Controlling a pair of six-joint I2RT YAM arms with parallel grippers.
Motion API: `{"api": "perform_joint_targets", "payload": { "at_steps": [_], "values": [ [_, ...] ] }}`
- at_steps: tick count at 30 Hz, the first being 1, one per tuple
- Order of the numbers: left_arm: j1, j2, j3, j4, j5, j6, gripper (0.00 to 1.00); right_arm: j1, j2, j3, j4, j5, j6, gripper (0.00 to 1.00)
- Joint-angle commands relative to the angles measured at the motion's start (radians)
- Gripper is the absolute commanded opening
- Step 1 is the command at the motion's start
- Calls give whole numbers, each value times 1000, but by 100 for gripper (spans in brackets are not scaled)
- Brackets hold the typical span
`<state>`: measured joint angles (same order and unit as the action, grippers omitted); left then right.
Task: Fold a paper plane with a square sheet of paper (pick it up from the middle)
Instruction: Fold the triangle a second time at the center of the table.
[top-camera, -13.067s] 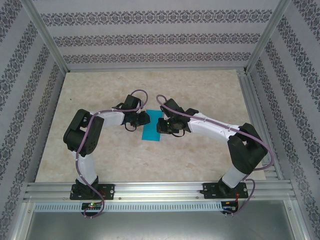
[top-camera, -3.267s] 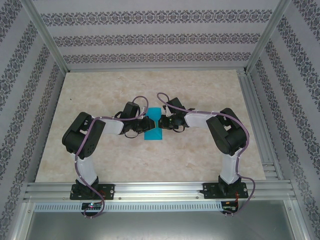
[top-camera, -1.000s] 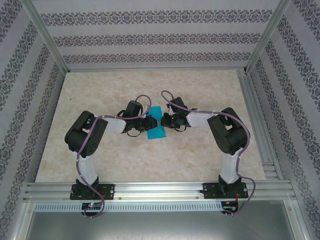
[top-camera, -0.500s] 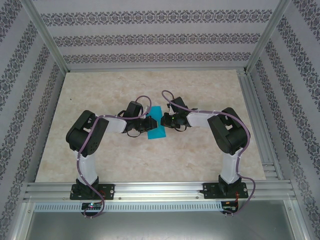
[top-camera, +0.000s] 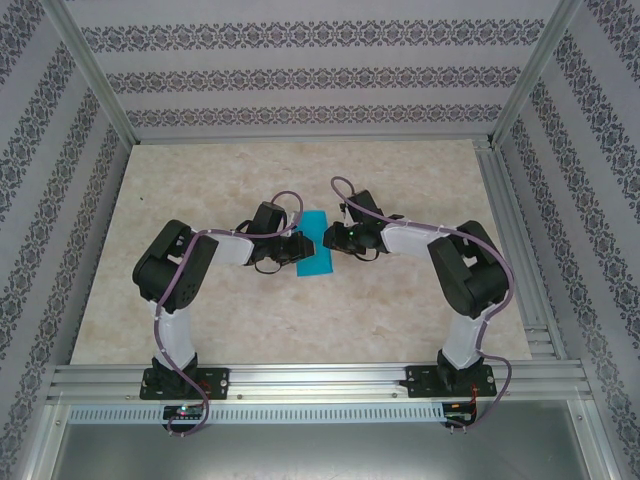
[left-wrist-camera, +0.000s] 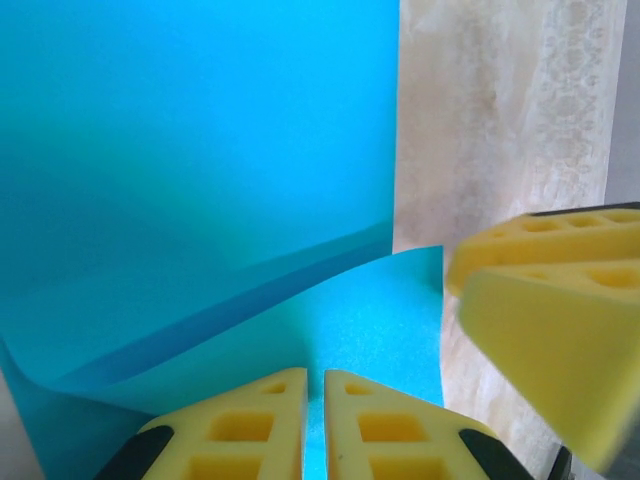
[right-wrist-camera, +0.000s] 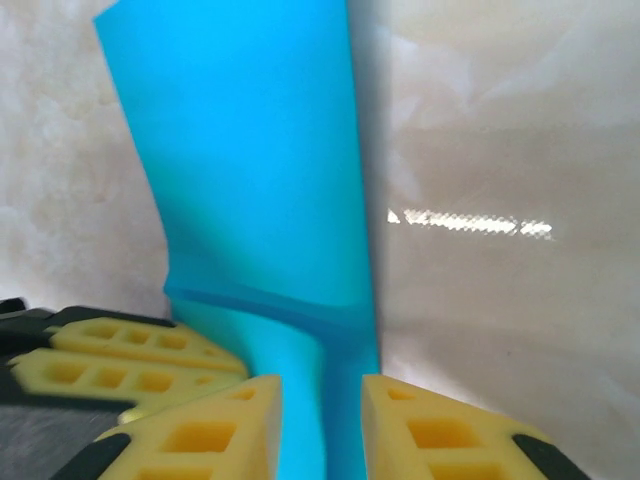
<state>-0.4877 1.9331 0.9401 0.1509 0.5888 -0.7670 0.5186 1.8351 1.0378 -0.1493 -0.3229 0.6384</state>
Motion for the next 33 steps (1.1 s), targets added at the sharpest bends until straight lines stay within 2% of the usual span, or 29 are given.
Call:
{"api": "perform_joint_targets", "payload": {
  "at_steps": [1,16,24,33],
  "values": [
    [-16,24,22,-32,-22,19,14,-6,-46,-23,-13,15,0,30],
    [-20,32,41,-64,-47,-1,14,17,-16,-54,-11,-75,-81,31],
    [-20,32,40,-69,-54,-6,14,24,15,-44,-14,-101,-89,27],
    [-20,32,42,-71,-53,-6,14,25,31,-41,-12,-97,-87,19]
  ]
}}
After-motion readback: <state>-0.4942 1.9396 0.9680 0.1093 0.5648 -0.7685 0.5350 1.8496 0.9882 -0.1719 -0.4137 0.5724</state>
